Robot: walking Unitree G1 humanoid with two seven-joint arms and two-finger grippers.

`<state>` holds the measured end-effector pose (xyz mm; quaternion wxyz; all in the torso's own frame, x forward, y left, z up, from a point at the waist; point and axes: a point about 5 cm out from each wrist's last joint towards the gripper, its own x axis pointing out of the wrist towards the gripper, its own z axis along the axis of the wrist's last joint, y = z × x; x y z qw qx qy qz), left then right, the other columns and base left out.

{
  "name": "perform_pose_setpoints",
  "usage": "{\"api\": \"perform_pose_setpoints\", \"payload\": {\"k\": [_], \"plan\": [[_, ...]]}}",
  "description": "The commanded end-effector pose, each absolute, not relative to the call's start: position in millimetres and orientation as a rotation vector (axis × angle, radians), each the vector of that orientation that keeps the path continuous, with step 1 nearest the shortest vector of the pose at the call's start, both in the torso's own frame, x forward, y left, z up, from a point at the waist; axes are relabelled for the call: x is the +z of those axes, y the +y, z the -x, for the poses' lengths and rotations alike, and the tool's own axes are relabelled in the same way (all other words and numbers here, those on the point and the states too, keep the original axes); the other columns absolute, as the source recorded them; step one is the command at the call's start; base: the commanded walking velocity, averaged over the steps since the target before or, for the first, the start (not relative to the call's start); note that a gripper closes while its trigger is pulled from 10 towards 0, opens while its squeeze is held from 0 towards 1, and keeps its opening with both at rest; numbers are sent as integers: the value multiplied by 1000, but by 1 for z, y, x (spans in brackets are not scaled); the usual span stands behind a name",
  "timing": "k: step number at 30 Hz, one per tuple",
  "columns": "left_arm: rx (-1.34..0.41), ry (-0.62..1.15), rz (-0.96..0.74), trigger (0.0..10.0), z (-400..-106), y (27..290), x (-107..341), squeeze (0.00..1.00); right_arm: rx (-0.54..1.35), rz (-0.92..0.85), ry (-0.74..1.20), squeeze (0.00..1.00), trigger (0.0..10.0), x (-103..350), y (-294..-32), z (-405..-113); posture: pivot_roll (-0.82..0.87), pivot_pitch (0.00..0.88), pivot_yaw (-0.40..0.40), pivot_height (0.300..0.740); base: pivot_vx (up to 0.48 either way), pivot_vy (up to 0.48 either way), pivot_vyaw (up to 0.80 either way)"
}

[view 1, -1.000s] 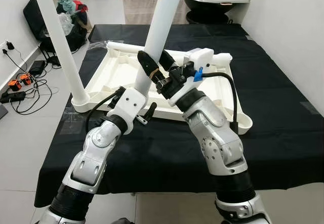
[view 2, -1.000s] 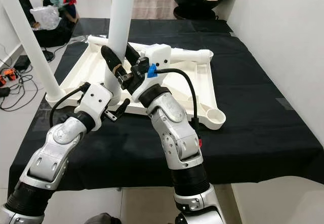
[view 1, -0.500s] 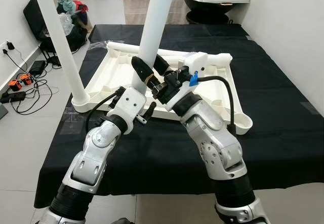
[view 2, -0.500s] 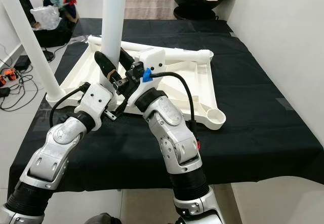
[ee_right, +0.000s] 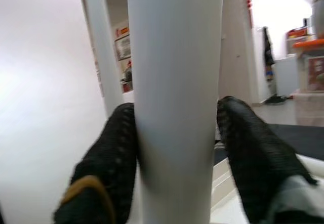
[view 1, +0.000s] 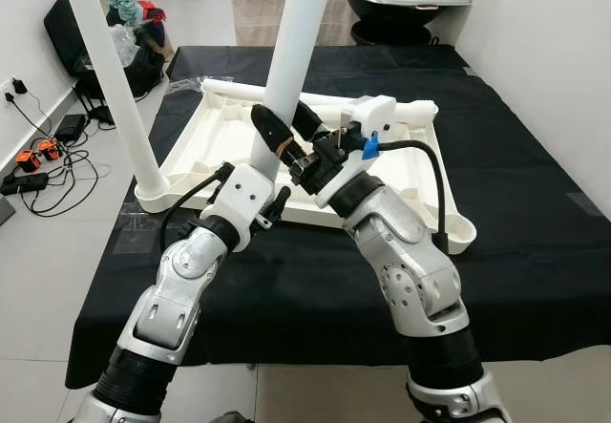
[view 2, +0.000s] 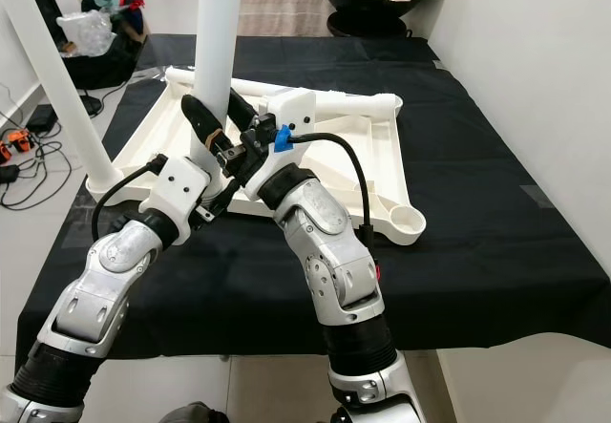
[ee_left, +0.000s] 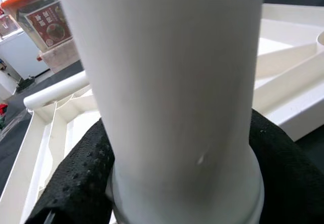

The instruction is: Building children table

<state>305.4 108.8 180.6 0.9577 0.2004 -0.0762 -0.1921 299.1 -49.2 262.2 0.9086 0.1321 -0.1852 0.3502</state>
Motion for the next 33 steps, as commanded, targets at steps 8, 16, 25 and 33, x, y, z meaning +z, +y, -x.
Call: {"api": "perform_pose_setpoints", "payload": {"k": [8, 16, 25, 33], "plan": [[-369, -140, -438, 10000, -308, 111, 178, 0, 712, -292, -387, 0, 10000, 266, -47, -299, 12, 7, -50, 740, 0, 0, 0], [-372, -139, -456, 10000, -310, 111, 176, 0, 725, -316, -378, 0, 10000, 267, -42, -297, 8, 3, -41, 740, 0, 0, 0], [-416, -119, -498, 10000, -308, 106, 165, 0, 758, -359, -352, 0, 10000, 270, -35, -296, 9, 0, -42, 740, 0, 0, 0], [-423, -111, -520, 10000, -308, 106, 161, 0, 764, -366, -351, 0, 10000, 272, -31, -296, 10, 2, -45, 740, 0, 0, 0]]}}
